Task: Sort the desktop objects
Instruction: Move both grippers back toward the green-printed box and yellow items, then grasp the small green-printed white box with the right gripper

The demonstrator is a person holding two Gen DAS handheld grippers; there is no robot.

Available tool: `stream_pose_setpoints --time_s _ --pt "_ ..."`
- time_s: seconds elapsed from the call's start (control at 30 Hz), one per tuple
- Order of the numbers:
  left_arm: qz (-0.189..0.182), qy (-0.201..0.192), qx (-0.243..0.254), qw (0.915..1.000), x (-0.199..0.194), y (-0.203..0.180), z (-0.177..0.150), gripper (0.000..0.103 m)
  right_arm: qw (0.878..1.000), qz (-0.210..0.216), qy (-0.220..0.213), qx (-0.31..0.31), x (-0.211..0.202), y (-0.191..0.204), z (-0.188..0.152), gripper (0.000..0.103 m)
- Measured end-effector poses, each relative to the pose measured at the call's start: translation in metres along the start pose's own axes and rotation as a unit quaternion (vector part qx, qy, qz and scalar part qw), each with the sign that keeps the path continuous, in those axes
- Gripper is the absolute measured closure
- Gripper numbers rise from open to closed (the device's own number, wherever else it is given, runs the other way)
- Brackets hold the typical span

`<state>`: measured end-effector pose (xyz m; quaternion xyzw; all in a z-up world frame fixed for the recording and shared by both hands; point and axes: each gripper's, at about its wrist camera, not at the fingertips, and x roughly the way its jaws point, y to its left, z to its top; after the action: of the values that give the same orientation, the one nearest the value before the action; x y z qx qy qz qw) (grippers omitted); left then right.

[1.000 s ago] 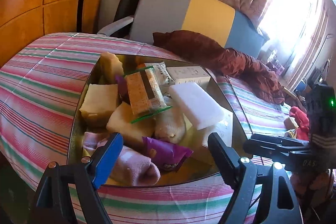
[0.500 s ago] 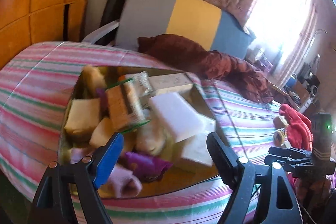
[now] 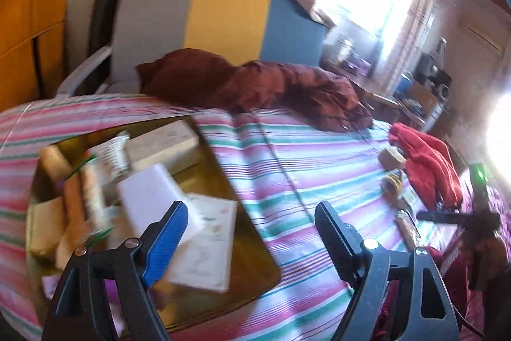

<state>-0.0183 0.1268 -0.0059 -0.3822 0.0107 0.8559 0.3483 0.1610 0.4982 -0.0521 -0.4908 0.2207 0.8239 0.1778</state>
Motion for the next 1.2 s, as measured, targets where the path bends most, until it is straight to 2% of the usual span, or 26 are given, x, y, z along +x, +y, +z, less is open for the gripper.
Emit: stream_pose_setpoints --time_s 0.1,0.2,0.33,0.5,0.6,0.77,0.8,0.9,1.03,1.2 --pt "-0.019 0.009 0.026 0.9994 0.01 -0.023 0.006 0.02 0.999 -0.024 0.0 0.042 0.004 -0.028 0.01 0.019" --pt "-0.037 0.021 0.041 0.9983 0.02 -0.041 0.009 0.02 0.998 -0.04 0.005 0.051 0.011 -0.044 0.023 0.01" --pt "-0.06 0.035 0.057 0.996 0.031 -0.06 0.013 0.02 0.996 -0.081 0.029 -0.021 0.025 -0.045 0.043 0.008" --pt "-0.08 0.052 0.072 0.9928 0.05 -0.081 0.018 0.02 0.991 -0.082 0.064 -0.081 0.045 -0.05 0.058 0.003" --pt "-0.086 0.062 0.083 0.9909 0.062 -0.093 0.021 0.02 0.988 -0.093 0.077 -0.096 0.058 -0.053 0.064 0.003" --pt "-0.103 0.091 0.1 0.9856 0.093 -0.118 0.028 0.02 0.988 -0.077 0.095 -0.098 0.071 -0.06 0.069 0.003" --pt "-0.105 0.095 0.102 0.9847 0.098 -0.122 0.029 0.02 0.988 -0.071 0.096 -0.098 0.073 -0.061 0.069 0.003" --pt "-0.114 0.112 0.112 0.9808 0.117 -0.138 0.03 0.02 0.985 -0.077 0.093 -0.124 0.075 -0.06 0.067 0.029" --pt "-0.129 0.138 0.131 0.9732 0.146 -0.164 0.03 0.02 0.983 -0.079 0.079 -0.148 0.069 -0.059 0.061 0.03" --pt "-0.151 0.165 0.151 0.9628 0.18 -0.195 0.029 0.02 0.993 -0.072 0.033 -0.086 0.049 -0.08 0.068 0.03"
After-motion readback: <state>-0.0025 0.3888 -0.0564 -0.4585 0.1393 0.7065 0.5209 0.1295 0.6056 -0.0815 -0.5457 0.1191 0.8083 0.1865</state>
